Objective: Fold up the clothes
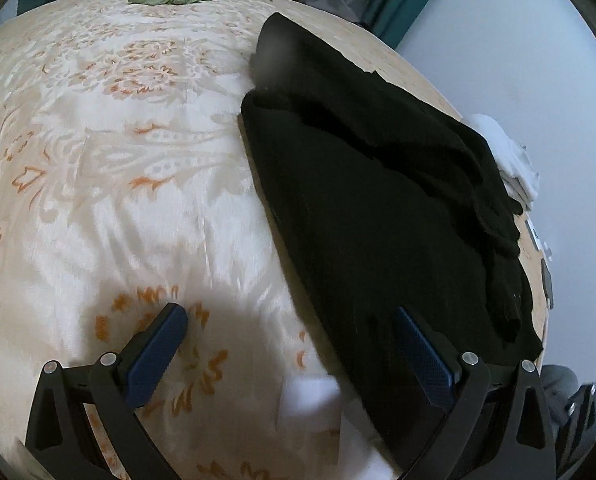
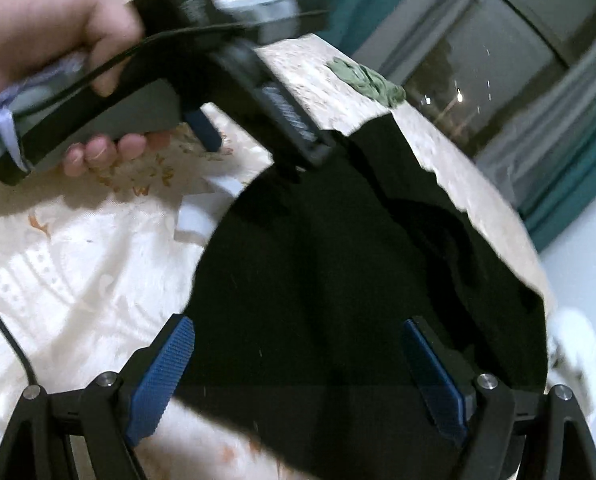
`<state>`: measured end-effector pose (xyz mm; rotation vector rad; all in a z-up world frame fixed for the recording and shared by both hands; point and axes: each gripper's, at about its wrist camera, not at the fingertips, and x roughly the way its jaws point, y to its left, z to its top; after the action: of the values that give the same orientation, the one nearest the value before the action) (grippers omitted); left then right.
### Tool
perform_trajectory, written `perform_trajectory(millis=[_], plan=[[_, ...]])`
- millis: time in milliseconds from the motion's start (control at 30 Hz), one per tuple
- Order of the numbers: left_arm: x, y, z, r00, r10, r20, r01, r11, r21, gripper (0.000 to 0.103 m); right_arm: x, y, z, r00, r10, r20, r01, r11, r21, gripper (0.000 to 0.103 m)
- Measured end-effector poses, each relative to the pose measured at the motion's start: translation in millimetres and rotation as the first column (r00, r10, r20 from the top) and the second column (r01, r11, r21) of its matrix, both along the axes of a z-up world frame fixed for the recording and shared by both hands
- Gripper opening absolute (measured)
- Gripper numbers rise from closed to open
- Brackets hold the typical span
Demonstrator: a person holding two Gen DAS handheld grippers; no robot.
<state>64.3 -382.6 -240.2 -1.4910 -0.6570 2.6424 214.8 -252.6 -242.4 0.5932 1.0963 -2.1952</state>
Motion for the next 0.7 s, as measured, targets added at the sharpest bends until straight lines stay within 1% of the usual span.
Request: perform_trajectory(millis=[67,100,133,167,200,233,267,333,367,400,433,467,500,533,600,700], plan=[[-8,1,-1,1.0,0.015,-0.008,-0.015,1.0,-0.005,0.103,5,-10,-12,0.999,0.023,-0.035,-0.021,0.999,0.047,0.086],[-13,1,0,1.0,0.025,-0.014,-0.025,1.0,-0.006,0.103,2,-15,-19,0.999,0.036,-0.038,-0.033,0.997,0.066,0.077],[-17,2,2,0.999,0.033,-0.022,-0.033,0.999,0.003,0.102,-2,-18,-23,0.999,0.047,-0.016,-0.046,0.996,0.075,0.051],[-22,1,4,0.999,0.042,-0.031,-0.041,0.999,0.016,0.097,-7,-19,-25,0.998,0.048,0.031,-0.05,0.996,0.074,0.03],[-26,1,6,0.998,0.051,-0.04,-0.049,0.998,0.03,0.056,-13,-16,-21,0.997,0.04,0.071,-0.044,0.998,0.051,0.007],[-32,1,7,0.997,0.066,-0.027,-0.065,0.997,0.043,0.008,-19,-13,-18,0.993,0.033,0.111,-0.036,0.999,0.028,0.005],[-38,0,8,0.996,0.094,-0.004,-0.094,0.994,0.055,0.005,-25,-10,-14,0.988,0.026,0.152,-0.027,1.0,0.006,0.005],[-47,9,16,0.996,0.085,-0.026,-0.083,0.994,0.065,0.004,-41,2,1,0.972,0.005,0.234,0.011,0.998,-0.066,0.005],[-50,16,21,0.997,0.065,-0.038,-0.063,0.997,0.046,0.004,-51,11,12,0.962,-0.008,0.274,0.04,0.993,-0.11,0.005],[-51,29,28,0.998,0.027,-0.048,-0.027,1.0,-0.007,0.004,-62,22,25,0.953,-0.022,0.302,0.072,0.985,-0.156,0.005],[-52,40,34,0.999,-0.004,-0.054,0.002,0.999,-0.047,0.004,-72,33,37,0.949,-0.033,0.314,0.097,0.977,-0.192,0.005],[-52,51,41,0.997,-0.033,-0.064,0.028,0.997,-0.07,0.004,-81,45,50,0.947,-0.043,0.32,0.121,0.966,-0.228,0.005],[-52,60,48,0.996,-0.053,-0.077,0.047,0.996,-0.075,0.004,-90,59,62,0.944,-0.053,0.325,0.142,0.955,-0.259,0.005],[-51,65,54,0.994,-0.065,-0.091,0.059,0.996,-0.066,0.004,-98,71,71,0.942,-0.06,0.331,0.159,0.946,-0.283,0.005],[-67,78,63,0.989,-0.087,-0.121,0.083,0.996,-0.042,0.004,-111,97,87,0.936,-0.078,0.344,0.195,0.927,-0.321,0.005],[-90,106,74,0.981,-0.135,-0.137,0.132,0.991,-0.03,0.004,-123,134,95,0.921,-0.115,0.372,0.25,0.907,-0.34,0.005]])
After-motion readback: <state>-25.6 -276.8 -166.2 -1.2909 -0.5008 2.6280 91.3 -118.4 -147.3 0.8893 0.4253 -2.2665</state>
